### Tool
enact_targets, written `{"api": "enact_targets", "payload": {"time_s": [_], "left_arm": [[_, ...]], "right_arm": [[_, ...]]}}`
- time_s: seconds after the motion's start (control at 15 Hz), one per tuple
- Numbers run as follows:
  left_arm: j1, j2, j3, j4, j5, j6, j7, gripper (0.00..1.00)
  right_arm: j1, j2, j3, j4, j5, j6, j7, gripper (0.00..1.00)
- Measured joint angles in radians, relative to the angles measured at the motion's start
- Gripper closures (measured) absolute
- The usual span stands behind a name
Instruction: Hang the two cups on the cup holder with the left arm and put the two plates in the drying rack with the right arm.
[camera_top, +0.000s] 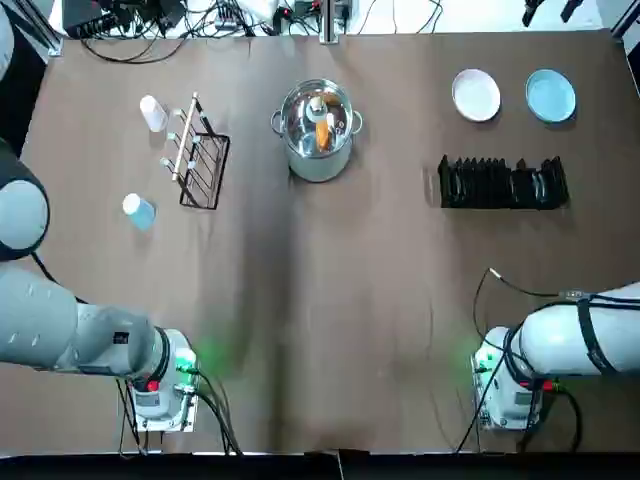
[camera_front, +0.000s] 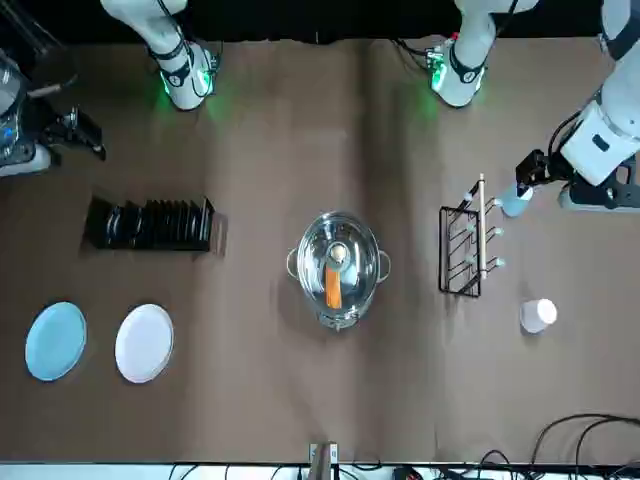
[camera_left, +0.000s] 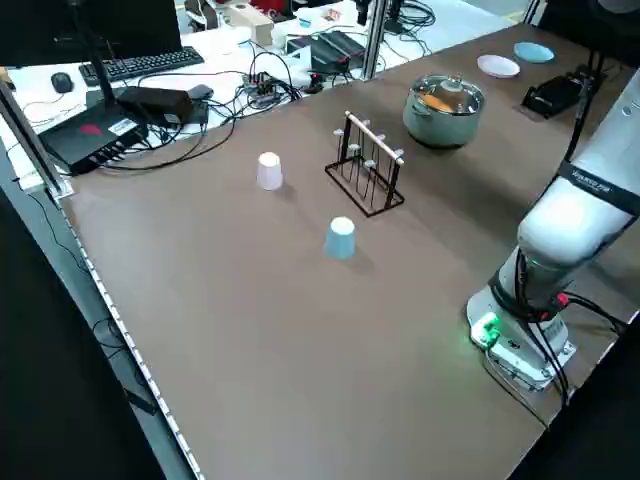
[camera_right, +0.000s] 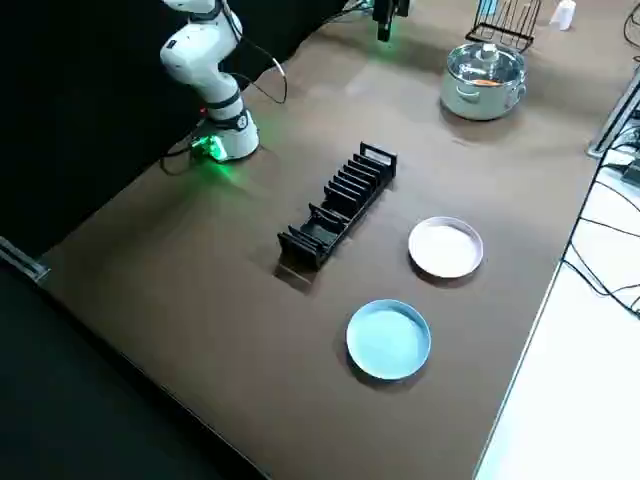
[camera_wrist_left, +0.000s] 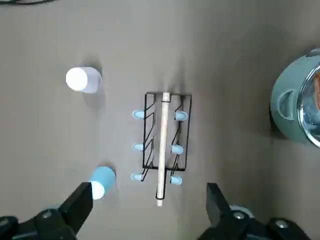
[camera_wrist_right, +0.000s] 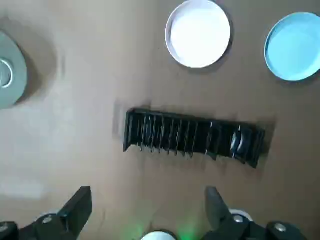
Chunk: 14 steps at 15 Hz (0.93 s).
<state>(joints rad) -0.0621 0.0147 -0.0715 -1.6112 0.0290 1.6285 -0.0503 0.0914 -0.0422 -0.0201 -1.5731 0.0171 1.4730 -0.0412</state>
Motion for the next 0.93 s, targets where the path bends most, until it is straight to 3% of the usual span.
{"api": "enact_targets", "payload": {"time_s": [0.4,0.6,0.73,0.87,0.93], "left_arm": [[0.011,0.003,0.004,0.004,0.0,-0.017,0.009,0.0],[0.033,0.013,0.007,-0.045,0.001,-0.049,0.008,0.0],[0.076,0.021,0.008,-0.13,0.001,0.014,0.016,0.0],[0.123,0.023,0.01,-0.263,0.001,0.179,0.052,0.0],[0.162,0.016,0.011,-0.412,0.002,0.356,0.084,0.0]], "right_arm": [[-0.012,-0.02,-0.016,-0.066,0.009,0.139,0.0,0.0],[-0.025,-0.044,-0.019,-0.089,0.01,0.149,-0.003,0.0],[-0.018,-0.05,-0.015,-0.095,0.01,0.157,-0.004,0.0],[-0.012,-0.044,-0.01,-0.103,0.01,0.165,-0.004,0.0],[-0.013,-0.014,-0.012,-0.114,0.009,0.177,-0.004,0.0]]}}
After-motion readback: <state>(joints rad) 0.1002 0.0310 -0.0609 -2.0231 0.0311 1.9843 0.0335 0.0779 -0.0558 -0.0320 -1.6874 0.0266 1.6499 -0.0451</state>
